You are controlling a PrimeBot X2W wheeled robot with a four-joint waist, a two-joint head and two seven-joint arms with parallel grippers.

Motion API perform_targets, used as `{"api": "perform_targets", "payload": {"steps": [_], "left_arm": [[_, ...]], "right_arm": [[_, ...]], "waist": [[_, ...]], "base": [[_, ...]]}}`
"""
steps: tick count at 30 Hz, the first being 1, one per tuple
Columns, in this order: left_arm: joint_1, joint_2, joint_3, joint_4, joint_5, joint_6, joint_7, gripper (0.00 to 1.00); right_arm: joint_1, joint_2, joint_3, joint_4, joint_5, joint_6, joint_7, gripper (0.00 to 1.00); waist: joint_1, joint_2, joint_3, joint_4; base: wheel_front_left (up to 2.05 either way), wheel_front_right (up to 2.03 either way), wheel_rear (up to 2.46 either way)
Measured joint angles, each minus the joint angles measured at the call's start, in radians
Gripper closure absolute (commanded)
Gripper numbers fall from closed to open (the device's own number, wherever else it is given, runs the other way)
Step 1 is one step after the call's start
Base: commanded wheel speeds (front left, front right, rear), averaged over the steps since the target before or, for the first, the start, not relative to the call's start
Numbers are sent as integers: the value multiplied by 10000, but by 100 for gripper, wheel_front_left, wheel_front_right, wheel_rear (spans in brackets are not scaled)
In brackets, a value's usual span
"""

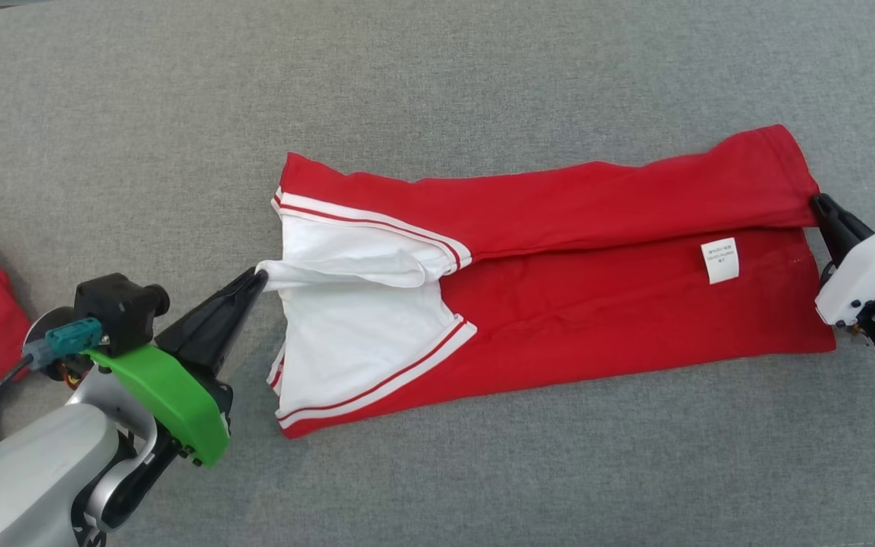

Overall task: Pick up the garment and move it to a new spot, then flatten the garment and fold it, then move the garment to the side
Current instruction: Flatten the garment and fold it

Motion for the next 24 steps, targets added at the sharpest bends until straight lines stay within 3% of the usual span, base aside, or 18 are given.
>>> {"api": "perform_targets", "payload": {"steps": [13,14,15,16,17,22,24], "left_arm": [[275,-270,-391,128,236,222,115,100],[335,-332,-401,190,186,265,138,96],[377,-389,-431,253,150,278,144,73],[436,-466,-462,328,132,316,146,49],[515,-541,-431,401,46,389,130,0],[1061,-886,420,525,-19,1152,-453,0],[1576,-1081,1003,493,245,1664,-497,0]], "right_arm": [[1244,462,-1024,-1137,-665,0,940,100],[1290,510,-1097,-1195,-729,0,993,100],[1326,550,-1172,-1235,-777,0,1039,61],[1394,627,-1298,-1277,-817,0,1062,0],[1466,711,-1450,-1300,-907,0,1020,0],[1993,1047,-1935,-1615,-1154,0,558,0],[2423,1191,-2146,-1735,-1256,0,230,0]], "waist": [[0,0,-186,43],[0,0,-206,36],[0,0,-227,33],[0,0,-262,31],[0,0,-305,28],[0,0,-628,20],[0,0,-831,19]], "base": [[0,0,0],[0,0,0],[0,0,0],[0,0,0],[0,0,0],[0,0,0],[0,0,0]]}}
